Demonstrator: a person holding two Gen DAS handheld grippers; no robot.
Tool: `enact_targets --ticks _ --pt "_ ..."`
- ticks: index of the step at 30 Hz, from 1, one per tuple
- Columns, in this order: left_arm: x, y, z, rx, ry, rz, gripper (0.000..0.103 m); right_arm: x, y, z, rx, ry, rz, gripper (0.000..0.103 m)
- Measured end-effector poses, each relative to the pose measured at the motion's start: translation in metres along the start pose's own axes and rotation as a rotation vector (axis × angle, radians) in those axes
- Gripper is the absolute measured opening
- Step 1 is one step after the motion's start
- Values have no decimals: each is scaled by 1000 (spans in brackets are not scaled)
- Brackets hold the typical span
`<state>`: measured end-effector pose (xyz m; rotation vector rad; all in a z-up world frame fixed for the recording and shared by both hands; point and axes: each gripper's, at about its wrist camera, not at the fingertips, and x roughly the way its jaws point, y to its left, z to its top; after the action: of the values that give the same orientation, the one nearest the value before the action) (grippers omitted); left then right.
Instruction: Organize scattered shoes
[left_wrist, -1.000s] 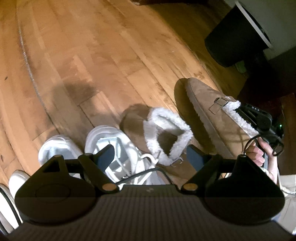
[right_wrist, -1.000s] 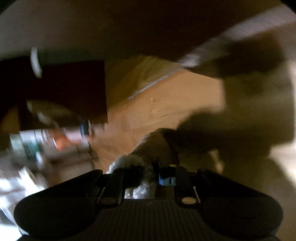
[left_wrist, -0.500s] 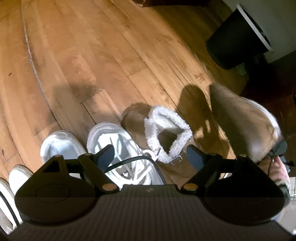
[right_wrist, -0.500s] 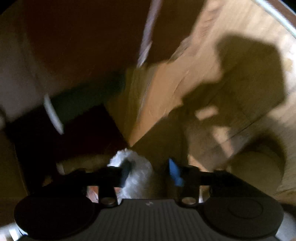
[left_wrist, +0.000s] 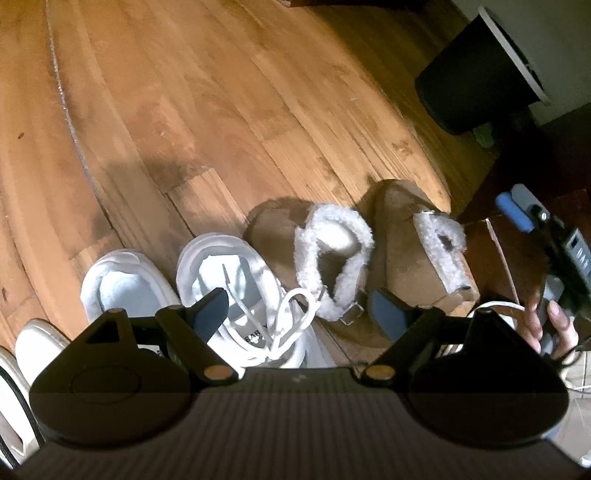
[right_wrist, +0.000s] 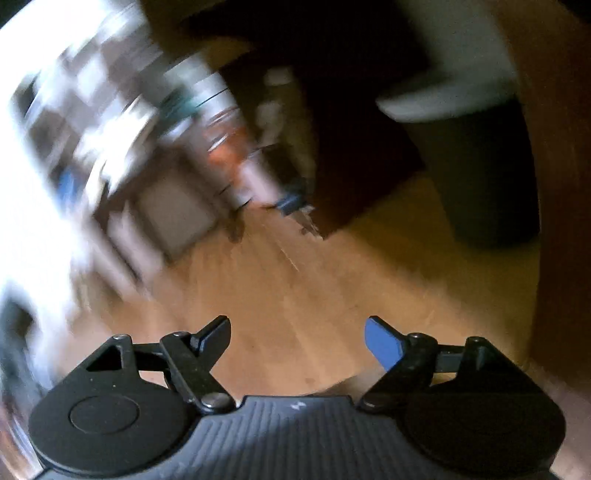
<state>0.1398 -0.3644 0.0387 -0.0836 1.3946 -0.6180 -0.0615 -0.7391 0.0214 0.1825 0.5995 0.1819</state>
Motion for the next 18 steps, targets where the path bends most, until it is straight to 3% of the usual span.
enact_targets --ticks 3,6,9,10,12,14,15,18 --pt "2 -6 -6 33 22 6 85 5 18 -2 -206 147 -23 75" --pt "6 -16 -11 66 29 14 85 24 43 -8 -323 223 21 71" --pt "10 -24 -14 89 50 17 85 55 80 -21 -513 255 -116 71" --pt "10 -25 -15 91 51 16 85 64 83 -24 -520 249 -148 70" --pt "5 -27 -18 95 38 8 85 74 83 -30 -464 245 -155 63" --pt "1 -27 -20 94 23 7 85 86 63 -27 -244 266 -118 44" --pt "-5 -26 -23 96 13 10 85 91 52 -25 -169 275 -143 31" --pt "-12 -21 -28 91 -4 24 85 88 42 -20 -9 257 -181 24"
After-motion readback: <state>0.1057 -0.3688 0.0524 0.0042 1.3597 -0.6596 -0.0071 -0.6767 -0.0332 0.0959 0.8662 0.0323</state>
